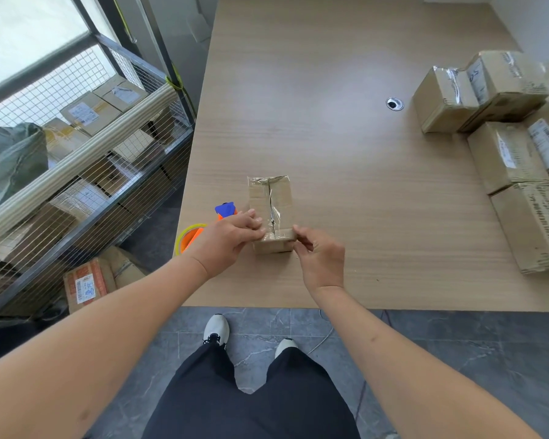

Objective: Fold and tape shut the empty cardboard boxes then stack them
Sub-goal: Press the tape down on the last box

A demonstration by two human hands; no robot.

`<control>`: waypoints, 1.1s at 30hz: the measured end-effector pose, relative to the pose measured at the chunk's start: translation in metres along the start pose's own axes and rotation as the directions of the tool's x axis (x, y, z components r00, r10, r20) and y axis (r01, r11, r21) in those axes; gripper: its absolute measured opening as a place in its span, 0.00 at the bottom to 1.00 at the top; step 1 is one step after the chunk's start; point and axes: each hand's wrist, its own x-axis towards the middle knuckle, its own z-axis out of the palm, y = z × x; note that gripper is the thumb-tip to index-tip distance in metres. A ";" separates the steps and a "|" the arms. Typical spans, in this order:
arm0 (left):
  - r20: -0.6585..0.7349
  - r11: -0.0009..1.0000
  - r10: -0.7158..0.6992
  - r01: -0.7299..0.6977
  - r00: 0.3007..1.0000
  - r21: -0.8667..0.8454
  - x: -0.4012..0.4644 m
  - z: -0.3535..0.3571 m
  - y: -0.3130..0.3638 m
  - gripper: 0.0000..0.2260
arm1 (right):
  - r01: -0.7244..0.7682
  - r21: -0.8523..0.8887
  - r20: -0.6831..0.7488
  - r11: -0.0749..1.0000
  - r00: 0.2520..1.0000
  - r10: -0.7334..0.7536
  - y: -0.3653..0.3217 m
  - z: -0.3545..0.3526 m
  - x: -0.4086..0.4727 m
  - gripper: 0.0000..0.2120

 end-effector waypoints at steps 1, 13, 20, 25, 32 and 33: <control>-0.014 1.000 -0.004 0.005 1.000 0.005 0.002 0.001 0.002 0.17 | 0.033 -0.023 0.008 0.999 0.999 -0.033 -0.001 -0.001 -0.001 0.17; 0.086 0.994 0.106 -0.105 0.991 -0.019 0.046 0.017 0.046 0.09 | -0.007 -0.407 0.092 0.913 0.995 0.049 -0.010 -0.029 0.005 0.33; 0.134 0.999 0.030 -0.027 0.990 -0.025 0.053 0.001 0.047 0.16 | 0.158 -0.563 0.414 0.811 0.903 0.111 -0.018 -0.059 0.024 0.48; 0.424 0.993 -0.115 0.097 0.898 0.065 0.046 -0.012 0.034 0.24 | 0.316 -0.597 0.541 0.738 0.837 0.080 -0.027 -0.063 0.038 0.41; 0.319 0.997 -0.074 0.071 0.945 0.021 0.022 -0.011 0.013 0.22 | 0.366 -0.598 0.573 0.713 0.817 0.061 -0.030 -0.061 0.051 0.42; 0.310 0.997 -0.080 0.079 0.947 0.017 0.017 -0.013 0.011 0.22 | 0.375 -0.599 0.574 0.708 0.817 0.053 -0.029 -0.061 0.052 0.42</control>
